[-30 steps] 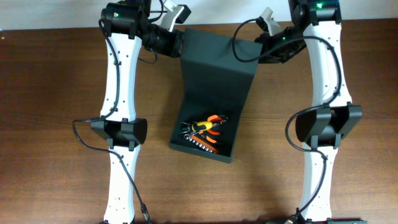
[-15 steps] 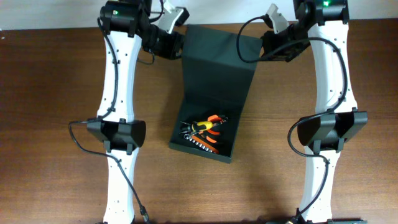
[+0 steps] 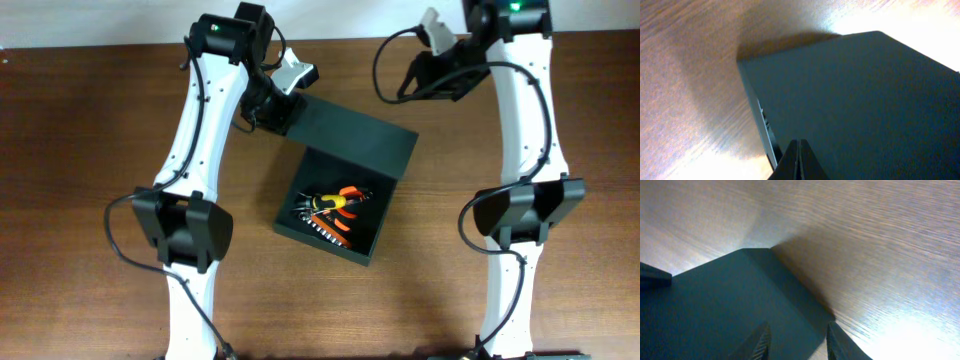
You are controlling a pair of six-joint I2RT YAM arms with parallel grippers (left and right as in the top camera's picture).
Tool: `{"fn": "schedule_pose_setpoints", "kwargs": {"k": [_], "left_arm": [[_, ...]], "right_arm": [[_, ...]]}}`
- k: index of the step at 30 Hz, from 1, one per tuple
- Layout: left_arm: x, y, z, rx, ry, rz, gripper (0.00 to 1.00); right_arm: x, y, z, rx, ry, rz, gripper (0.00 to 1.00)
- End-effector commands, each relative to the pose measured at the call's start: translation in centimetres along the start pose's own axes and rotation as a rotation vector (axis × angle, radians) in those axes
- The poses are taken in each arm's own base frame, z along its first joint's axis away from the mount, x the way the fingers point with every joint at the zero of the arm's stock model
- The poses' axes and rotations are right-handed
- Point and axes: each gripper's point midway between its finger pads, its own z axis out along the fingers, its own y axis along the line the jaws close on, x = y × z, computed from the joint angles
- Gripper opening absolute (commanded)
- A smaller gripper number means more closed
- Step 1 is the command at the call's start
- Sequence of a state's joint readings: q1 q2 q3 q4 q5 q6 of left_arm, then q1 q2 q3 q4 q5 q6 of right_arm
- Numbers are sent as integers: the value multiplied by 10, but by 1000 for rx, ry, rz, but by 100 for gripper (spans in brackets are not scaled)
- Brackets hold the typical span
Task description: Pack container
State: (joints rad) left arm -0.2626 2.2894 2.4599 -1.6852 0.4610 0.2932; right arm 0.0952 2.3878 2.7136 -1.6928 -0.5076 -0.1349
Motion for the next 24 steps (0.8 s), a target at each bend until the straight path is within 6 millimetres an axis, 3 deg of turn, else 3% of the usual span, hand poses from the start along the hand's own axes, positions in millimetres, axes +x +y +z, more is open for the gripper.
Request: {"fn": "schedule_pose_setpoints", "kwargs": {"k": [1,6,11,15,18,21,24], "left_arm": [[14,-10,-30,-87,-23,46,2],[42,-14,-51,-169,-8,35,2],[82,-29,-62,-171,17,-1,2],[100,-30,-68,-208,28,-1,2],[99,-14,-74,-310,25,7,3],[84,5,-80,-415,-21,24,14],[66,20,-89,-507,-90,39,14]], "right_arm": [[0,27,-18,48,-36,-80,35],[1,34,-20,64,-39,-91,36],[1,37,-26,66,-54,-92,36],[1,38,-30,69,-61,-95,38],[2,19,-32,183,-56,-63,39],[3,-9,-40,333,-58,11,35],[3,-16,-45,358,-68,48,29]]}}
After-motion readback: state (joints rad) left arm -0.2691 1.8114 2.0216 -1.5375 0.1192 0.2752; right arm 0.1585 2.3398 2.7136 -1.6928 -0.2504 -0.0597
